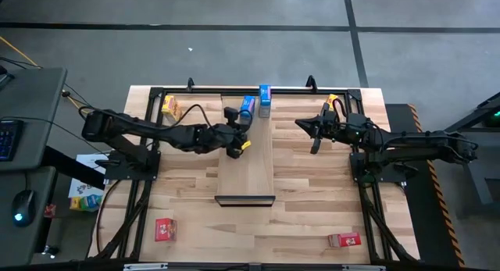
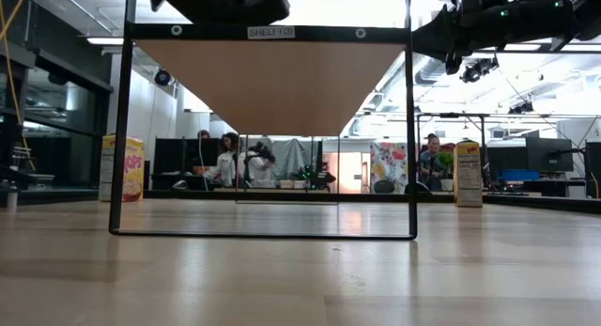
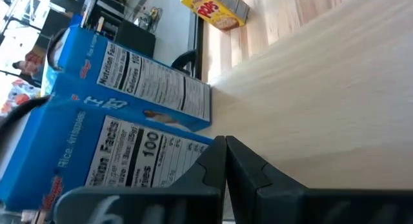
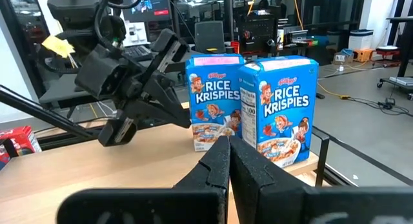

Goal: Stack cereal on shelf
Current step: Put the blue cereal box on the shelf

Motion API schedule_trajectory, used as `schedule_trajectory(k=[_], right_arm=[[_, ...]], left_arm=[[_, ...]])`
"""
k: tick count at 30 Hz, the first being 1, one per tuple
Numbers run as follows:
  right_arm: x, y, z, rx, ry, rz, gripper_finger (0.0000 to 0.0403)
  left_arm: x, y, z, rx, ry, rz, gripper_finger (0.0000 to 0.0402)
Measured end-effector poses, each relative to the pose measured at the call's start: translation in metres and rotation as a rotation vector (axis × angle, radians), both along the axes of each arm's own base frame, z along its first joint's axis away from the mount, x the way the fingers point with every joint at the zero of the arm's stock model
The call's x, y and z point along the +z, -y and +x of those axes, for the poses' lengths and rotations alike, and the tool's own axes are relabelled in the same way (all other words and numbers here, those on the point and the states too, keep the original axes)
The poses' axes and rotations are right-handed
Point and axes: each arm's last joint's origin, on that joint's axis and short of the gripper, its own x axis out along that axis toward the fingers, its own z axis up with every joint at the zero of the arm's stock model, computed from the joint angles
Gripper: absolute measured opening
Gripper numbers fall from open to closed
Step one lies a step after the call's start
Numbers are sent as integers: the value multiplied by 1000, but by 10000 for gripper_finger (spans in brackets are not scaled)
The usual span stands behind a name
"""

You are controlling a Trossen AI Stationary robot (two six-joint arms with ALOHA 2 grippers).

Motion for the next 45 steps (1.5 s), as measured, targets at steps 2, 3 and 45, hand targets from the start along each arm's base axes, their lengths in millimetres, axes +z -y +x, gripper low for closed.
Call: schedule_trajectory(k=[2,3,45], right_arm=[[0,0,0,0,0,0,0],[0,0,0,0,0,0,0],[1,0,0,0,6,-3,0]], left_arm=[[0,-5,0,13,5,-2,0],[0,-8,0,22,10,-4,0],[20,-79,-37,202,128,-273,0]])
